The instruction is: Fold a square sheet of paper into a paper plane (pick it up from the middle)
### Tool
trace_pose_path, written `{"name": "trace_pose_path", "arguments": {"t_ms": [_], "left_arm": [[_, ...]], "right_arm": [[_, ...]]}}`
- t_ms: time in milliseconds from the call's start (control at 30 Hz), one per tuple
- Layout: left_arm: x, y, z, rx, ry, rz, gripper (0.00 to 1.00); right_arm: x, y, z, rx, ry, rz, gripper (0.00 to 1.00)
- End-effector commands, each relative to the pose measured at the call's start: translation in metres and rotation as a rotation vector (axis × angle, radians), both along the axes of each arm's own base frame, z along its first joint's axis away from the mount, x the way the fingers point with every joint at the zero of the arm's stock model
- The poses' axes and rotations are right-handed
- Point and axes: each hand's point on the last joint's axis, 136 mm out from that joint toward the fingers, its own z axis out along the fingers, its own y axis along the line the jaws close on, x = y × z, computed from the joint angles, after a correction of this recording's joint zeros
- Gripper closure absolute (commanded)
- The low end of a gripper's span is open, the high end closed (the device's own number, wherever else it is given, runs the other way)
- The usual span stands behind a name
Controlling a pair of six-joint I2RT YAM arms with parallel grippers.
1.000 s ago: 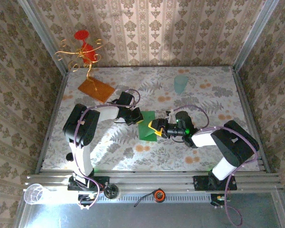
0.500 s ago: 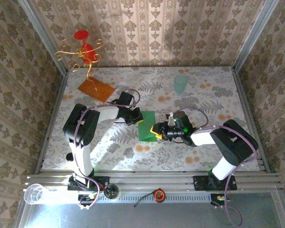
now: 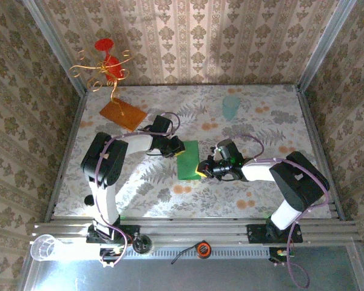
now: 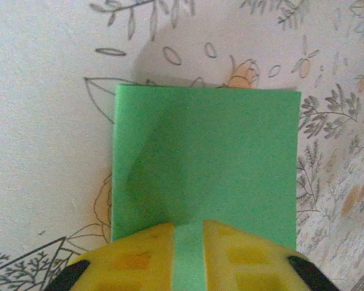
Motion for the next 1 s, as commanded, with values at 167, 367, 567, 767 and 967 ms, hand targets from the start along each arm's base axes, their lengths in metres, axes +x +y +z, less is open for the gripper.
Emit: {"name": "trace_pose_path", "arguments": {"t_ms": [167,367,567,767,967], "left_arm": [[0.009,-0.004,0.038,-0.083,-0.144,-0.002,0.66],[-0.007,-0.017,0.02,-0.098,-0.106,-0.046,0.69],[-0.009,-0.014,0.0,-0.021,-0.071,-0.024,0.78],[-0.014,-0.002,-0.016,0.058,-0.034,-0.006,0.83],[-0.016,-0.002,-0.025,0.07,-0.016,-0.018,0.85]], "right_arm": [[-0.012,-0.026,-0.013,-0.217,0.065,0.035,0.94],[-0.013,-0.027,-0.013,-0.239,0.087,0.038,0.95],[-0.01,-0.027,-0.012,-0.242,0.092,0.022,0.95],[-0.011,-0.027,-0.012,-0.25,0.097,0.025,0.95],[-0.013,-0.018,-0.008,-0.238,0.093,0.066,0.95]]}}
